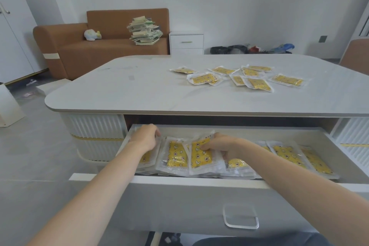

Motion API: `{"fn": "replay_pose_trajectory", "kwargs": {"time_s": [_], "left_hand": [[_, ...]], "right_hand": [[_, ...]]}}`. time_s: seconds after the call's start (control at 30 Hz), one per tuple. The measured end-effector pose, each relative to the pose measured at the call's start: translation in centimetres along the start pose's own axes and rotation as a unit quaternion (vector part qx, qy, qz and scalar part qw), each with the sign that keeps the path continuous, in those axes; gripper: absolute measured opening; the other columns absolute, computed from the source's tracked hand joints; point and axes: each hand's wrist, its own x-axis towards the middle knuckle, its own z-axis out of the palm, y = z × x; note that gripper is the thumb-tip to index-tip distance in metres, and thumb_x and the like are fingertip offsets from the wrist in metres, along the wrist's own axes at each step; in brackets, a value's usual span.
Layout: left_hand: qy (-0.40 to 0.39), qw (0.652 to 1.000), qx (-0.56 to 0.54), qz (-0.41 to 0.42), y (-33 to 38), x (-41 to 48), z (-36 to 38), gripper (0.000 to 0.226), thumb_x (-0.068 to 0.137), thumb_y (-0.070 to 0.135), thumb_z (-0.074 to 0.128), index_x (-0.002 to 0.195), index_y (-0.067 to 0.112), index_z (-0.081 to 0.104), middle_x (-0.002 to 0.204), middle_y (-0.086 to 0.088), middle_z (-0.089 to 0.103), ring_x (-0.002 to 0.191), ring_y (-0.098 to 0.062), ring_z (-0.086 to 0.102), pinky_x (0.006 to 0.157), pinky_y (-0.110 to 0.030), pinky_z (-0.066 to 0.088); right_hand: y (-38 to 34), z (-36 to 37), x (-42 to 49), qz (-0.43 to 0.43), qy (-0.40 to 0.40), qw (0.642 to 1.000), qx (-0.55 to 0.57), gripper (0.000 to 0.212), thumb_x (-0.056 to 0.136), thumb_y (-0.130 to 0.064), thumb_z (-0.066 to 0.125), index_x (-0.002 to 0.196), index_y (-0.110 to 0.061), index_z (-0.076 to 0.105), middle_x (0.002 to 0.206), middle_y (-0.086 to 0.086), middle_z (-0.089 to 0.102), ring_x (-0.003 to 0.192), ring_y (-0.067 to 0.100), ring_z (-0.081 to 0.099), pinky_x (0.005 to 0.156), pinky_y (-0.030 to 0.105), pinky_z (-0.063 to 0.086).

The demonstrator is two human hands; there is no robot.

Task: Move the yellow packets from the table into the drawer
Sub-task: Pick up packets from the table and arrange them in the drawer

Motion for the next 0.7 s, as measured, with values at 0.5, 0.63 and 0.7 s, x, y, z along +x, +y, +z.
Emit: {"fn": "replay_pose_trajectory", "kwargs": {"time_s": [0.5, 0.63, 0.7], "left_hand": [[-0.277, 0.920, 0.175, 0.216, 10.6, -1.4, 1.2, 0.111, 0.070, 0.032, 0.081, 0.151, 0.032, 0.005, 0.160, 0.005, -0.002, 0.147, -0.024, -0.001, 0.119, -0.046, 0.014], [-0.300, 0.903, 0.225, 0.209, 11.9, -0.8, 2.2, 0.115, 0.070, 0.035, 0.081, 0.150, 0.037, -0.001, 0.160, 0.005, -0.007, 0.147, -0.026, -0.003, 0.118, -0.050, 0.016], [-0.305, 0.901, 0.232, 0.204, 12.2, -0.7, 2.4, 0.116, 0.069, 0.034, 0.081, 0.150, 0.039, -0.003, 0.159, 0.006, -0.009, 0.147, -0.026, -0.003, 0.117, -0.050, 0.017]], "right_hand": [[2.7, -7.9, -3.8, 0.074, 0.031, 0.996, 0.050, 0.033, 0.090, -0.004, 0.061, 0.122, 0.001, 0.056, 0.111, 0.016, 0.068, 0.101, 0.030, 0.067, 0.097, 0.044, 0.050], [3.4, -8.5, -4.4, 0.067, 0.065, 0.994, 0.049, 0.037, 0.088, 0.002, 0.061, 0.124, 0.005, 0.048, 0.097, 0.011, 0.066, 0.079, 0.023, 0.064, 0.086, 0.034, 0.052], [3.7, -8.3, -4.1, 0.060, 0.078, 0.995, 0.033, 0.044, 0.087, 0.003, 0.062, 0.127, 0.006, 0.044, 0.111, 0.012, 0.062, 0.080, 0.022, 0.063, 0.086, 0.032, 0.052]]}}
